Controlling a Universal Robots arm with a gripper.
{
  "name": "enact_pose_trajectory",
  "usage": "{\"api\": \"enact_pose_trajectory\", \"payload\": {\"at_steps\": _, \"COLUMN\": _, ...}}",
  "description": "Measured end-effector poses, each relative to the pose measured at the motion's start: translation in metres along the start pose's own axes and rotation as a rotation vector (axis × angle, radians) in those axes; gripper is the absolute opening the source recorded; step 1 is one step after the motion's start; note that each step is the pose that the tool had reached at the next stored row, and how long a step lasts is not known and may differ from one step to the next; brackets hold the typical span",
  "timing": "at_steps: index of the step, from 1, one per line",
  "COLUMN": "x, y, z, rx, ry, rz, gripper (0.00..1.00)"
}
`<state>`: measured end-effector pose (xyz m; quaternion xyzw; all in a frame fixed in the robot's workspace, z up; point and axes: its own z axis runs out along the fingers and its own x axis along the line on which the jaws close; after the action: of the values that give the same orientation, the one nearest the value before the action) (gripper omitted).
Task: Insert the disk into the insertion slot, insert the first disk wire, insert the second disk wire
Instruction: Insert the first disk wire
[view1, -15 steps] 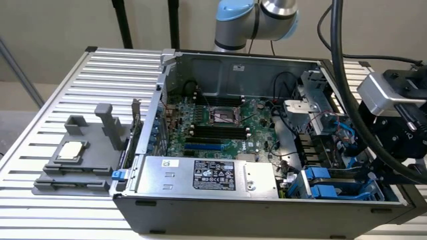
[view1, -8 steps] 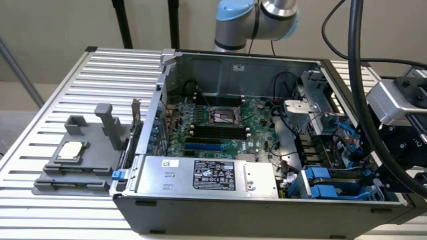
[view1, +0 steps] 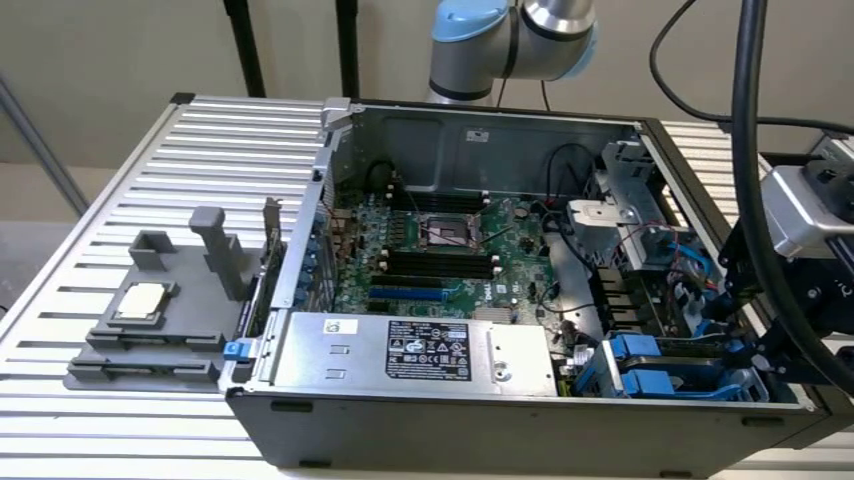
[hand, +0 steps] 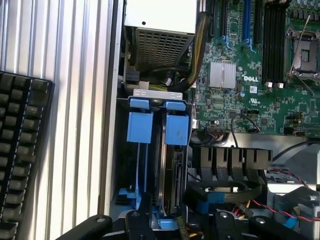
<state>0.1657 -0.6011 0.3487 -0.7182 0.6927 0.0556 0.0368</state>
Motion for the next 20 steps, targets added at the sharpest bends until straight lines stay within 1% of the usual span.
{"api": "enact_pose_trajectory", "payload": {"at_steps": 3, "x": 0.000, "y": -0.0019, "z": 0.0015, "rx": -0.0016, "ry": -0.0098, "rz": -0.015, "gripper": 0.49}}
{"api": "enact_pose_trajectory", "payload": {"at_steps": 6, "x": 0.000, "y": -0.0037, "z": 0.0029, "rx": -0.0033, "ry": -0.0179, "rz": -0.030, "gripper": 0.49}}
{"api": "enact_pose_trajectory", "payload": {"at_steps": 8, "x": 0.001, "y": -0.0052, "z": 0.0036, "rx": -0.0047, "ry": -0.0205, "rz": -0.041, "gripper": 0.47}}
{"api": "enact_pose_trajectory", "payload": {"at_steps": 9, "x": 0.001, "y": -0.0059, "z": 0.0040, "rx": -0.0054, "ry": -0.0214, "rz": -0.047, "gripper": 0.39}}
{"api": "enact_pose_trajectory", "payload": {"at_steps": 13, "x": 0.001, "y": -0.0089, "z": 0.0052, "rx": -0.0083, "ry": -0.0246, "rz": -0.069, "gripper": 0.39}}
{"api": "enact_pose_trajectory", "payload": {"at_steps": 15, "x": 0.001, "y": -0.0101, "z": 0.0055, "rx": -0.0098, "ry": -0.0282, "rz": -0.081, "gripper": 0.39}}
{"api": "enact_pose_trajectory", "payload": {"at_steps": 16, "x": 0.001, "y": -0.0108, "z": 0.0056, "rx": -0.0105, "ry": -0.0310, "rz": -0.087, "gripper": 0.37}}
{"api": "enact_pose_trajectory", "payload": {"at_steps": 17, "x": 0.001, "y": -0.0115, "z": 0.0056, "rx": -0.0111, "ry": -0.0346, "rz": -0.093, "gripper": 0.30}}
{"api": "enact_pose_trajectory", "payload": {"at_steps": 19, "x": 0.001, "y": -0.0128, "z": 0.0056, "rx": -0.0125, "ry": -0.0414, "rz": -0.106, "gripper": 0.30}}
{"api": "enact_pose_trajectory", "payload": {"at_steps": 20, "x": 0.001, "y": -0.0134, "z": 0.0056, "rx": -0.0131, "ry": -0.0445, "rz": -0.112, "gripper": 0.24}}
